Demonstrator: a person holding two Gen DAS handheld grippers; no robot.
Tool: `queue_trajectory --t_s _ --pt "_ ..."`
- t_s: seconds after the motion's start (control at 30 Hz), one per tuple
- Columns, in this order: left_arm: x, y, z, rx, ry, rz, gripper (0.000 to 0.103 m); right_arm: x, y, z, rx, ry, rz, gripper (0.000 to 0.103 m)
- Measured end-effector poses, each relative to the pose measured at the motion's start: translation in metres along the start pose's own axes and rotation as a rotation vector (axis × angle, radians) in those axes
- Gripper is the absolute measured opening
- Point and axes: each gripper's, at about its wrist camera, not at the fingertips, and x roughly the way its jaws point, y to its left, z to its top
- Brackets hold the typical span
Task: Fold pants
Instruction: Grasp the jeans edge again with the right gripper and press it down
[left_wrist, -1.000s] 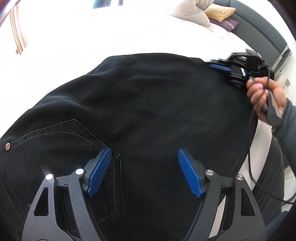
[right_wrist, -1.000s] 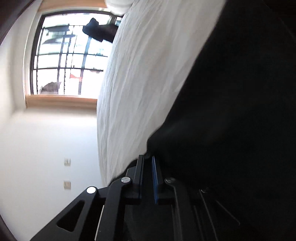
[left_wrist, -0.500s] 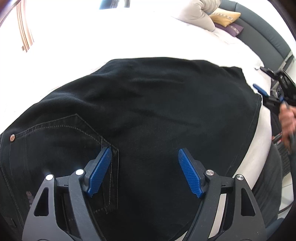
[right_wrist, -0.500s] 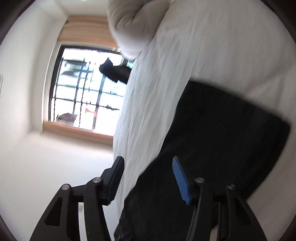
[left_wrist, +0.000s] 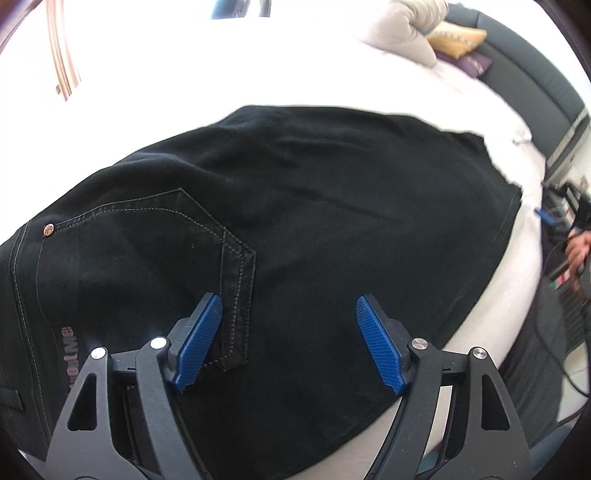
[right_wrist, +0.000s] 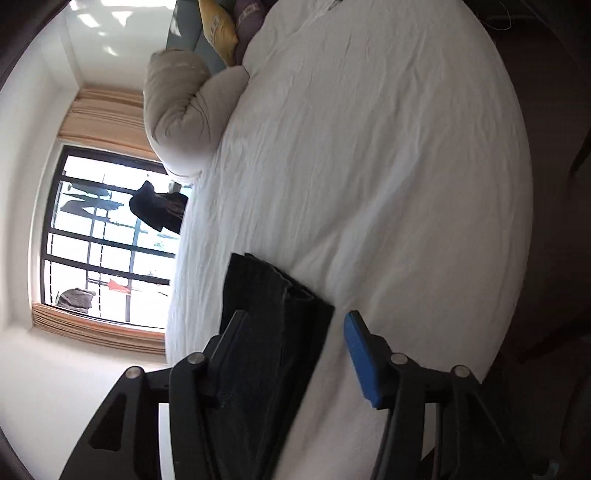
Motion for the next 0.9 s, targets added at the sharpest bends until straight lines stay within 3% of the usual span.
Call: queue_trajectory --t_s 0.1,0.2,0.3,0.63,0.83,0.9 --pt "-0.010 -0.004 0.002 -0.026 -0.017 -0.052 0.075 0.020 -0.003 0.001 0.009 0.072 0.004 0.058" --pt "-0.018 -0.010 0.005 -0.026 -0.034 -0.079 0.075 0.040 0.006 -0.024 0.014 0.138 -0.016 0.058" --pt "-0.019 -0.011 0.006 -0.034 -0.034 -0.079 0.076 0.032 -0.017 -0.029 0.032 0.144 -0.026 0.058" --pt "-0.007 -0.008 0.006 -0.067 -0.012 -0.120 0.076 0.035 -0.024 -0.016 0.097 0.159 0.020 0.058" --pt "-0.007 -0.007 0.007 -0.091 -0.015 -0.135 0.076 0.045 -0.023 -0.015 0.102 0.181 0.045 0.047" --pt "-0.009 -0.007 0.008 -0.093 -0.019 -0.139 0.076 0.047 -0.028 -0.015 0.121 0.183 0.068 0.034"
